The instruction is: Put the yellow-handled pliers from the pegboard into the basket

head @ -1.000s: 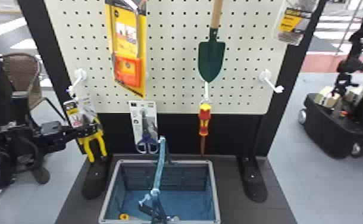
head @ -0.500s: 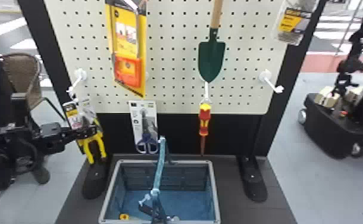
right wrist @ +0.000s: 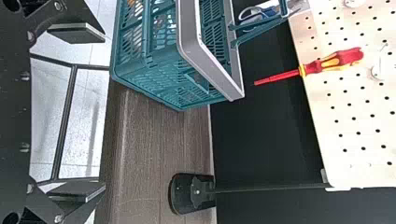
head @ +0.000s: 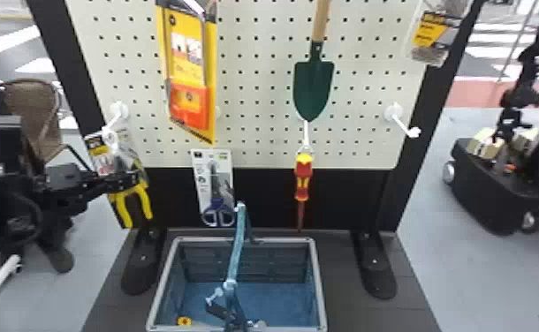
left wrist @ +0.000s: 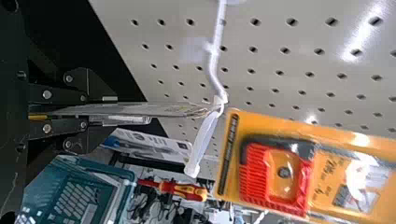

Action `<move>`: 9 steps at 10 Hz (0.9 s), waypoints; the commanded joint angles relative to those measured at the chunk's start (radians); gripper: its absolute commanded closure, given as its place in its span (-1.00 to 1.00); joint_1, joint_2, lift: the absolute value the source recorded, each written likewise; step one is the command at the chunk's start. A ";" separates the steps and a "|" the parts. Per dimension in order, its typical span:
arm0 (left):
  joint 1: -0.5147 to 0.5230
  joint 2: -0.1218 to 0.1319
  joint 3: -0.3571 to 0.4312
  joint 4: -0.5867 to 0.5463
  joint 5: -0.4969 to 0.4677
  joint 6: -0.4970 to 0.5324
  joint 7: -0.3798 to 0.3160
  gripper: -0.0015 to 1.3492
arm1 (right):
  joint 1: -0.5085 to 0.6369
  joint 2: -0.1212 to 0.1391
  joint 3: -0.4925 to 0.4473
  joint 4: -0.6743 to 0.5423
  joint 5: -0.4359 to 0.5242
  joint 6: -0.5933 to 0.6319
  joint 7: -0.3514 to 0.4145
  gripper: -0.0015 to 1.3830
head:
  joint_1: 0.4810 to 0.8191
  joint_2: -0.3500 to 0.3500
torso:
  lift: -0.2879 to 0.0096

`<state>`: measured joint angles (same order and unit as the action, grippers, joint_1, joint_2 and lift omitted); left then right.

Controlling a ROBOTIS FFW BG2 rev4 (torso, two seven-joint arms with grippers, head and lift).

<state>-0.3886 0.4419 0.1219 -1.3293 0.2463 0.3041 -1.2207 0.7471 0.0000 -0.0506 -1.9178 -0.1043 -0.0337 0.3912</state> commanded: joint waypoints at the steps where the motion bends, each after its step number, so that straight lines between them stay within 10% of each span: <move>1: 0.073 -0.012 0.035 -0.093 0.024 0.024 0.017 0.77 | -0.003 0.001 0.000 0.000 0.000 0.000 0.000 -0.74 | -0.60 0.00 | 0.26; 9: 0.331 -0.200 0.002 -0.137 0.255 -0.074 0.084 0.77 | 0.001 0.001 0.000 0.005 -0.005 0.000 0.000 -0.75 | -0.60 0.00 | 0.26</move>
<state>-0.0630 0.2554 0.1318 -1.4679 0.5001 0.2353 -1.1363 0.7479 0.0000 -0.0506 -1.9137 -0.1096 -0.0337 0.3912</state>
